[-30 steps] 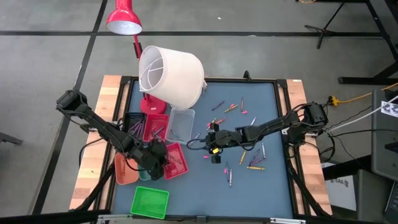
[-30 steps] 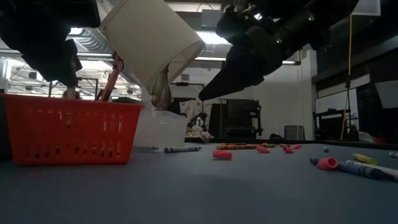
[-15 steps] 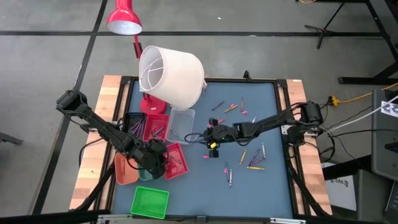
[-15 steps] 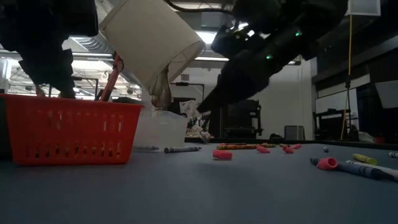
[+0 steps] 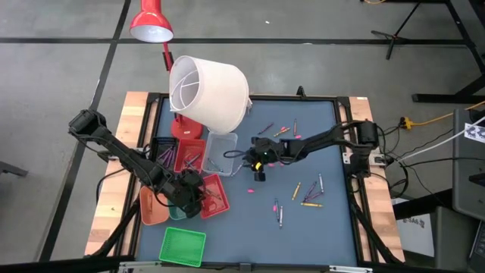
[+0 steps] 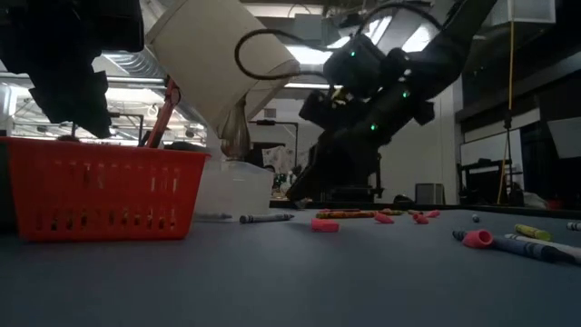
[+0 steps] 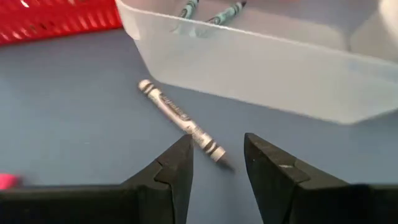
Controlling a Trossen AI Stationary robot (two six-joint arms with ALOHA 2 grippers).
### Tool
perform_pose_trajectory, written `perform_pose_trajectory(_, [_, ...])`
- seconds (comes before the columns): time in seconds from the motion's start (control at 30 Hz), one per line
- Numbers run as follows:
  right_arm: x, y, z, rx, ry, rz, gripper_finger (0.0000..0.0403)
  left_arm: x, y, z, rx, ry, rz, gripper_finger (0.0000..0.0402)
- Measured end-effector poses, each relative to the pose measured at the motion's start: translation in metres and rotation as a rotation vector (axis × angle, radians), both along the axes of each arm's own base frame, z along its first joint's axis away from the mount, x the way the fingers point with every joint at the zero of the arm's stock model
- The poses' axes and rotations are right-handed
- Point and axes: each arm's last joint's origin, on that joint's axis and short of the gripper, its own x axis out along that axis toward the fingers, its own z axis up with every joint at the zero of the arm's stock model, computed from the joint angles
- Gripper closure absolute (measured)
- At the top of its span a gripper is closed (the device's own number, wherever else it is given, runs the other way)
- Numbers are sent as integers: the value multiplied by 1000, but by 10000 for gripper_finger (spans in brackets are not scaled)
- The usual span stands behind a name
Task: Sort crayons
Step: Put the gray crayon into the green bin
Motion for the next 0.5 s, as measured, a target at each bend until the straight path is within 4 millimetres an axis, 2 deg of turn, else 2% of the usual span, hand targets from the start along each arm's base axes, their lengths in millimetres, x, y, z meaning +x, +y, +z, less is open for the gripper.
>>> perform_pose_trajectory(0.3, [5,-1,-21,-51,7,58,260,0,0,0,1,0,1,307])
perform_pose_trajectory(0.5, [5,-1,-26,-39,21,71,260,0,0,0,1,0,1,307])
